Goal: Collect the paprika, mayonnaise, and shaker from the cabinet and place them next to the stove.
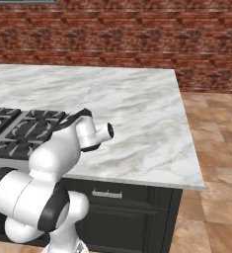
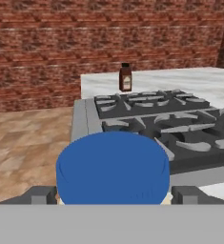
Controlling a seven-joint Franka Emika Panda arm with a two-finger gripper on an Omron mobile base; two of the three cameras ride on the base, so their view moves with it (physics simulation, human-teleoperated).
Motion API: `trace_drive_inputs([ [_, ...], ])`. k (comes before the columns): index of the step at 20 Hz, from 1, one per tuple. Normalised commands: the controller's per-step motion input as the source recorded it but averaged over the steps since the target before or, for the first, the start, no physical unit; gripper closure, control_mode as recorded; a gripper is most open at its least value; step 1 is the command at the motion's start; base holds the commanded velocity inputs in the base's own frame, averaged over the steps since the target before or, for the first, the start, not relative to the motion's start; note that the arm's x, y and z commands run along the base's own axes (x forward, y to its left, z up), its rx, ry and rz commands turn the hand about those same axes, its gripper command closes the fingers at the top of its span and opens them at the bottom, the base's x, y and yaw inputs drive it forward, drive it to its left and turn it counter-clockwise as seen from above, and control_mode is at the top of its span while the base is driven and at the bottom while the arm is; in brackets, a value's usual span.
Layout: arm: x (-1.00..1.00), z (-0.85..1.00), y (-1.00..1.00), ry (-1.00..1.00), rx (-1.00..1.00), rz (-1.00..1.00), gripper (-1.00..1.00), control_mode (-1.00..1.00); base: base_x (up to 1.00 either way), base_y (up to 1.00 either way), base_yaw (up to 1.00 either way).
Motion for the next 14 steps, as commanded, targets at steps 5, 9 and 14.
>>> trace_drive_inputs([
  [5,0.2,-0.22,0.18,0.0,0.0,0.0,1.0,-1.0,0.0,0.0,0.0],
  [9,0.16,-0.22,0.12,0.0,0.0,0.0,1.0,-1.0,0.0,0.0,0.0],
  [14,0.18,-0.19,0.08,0.0,0.0,0.0,1.0,-1.0,0.0,0.0,0.0],
])
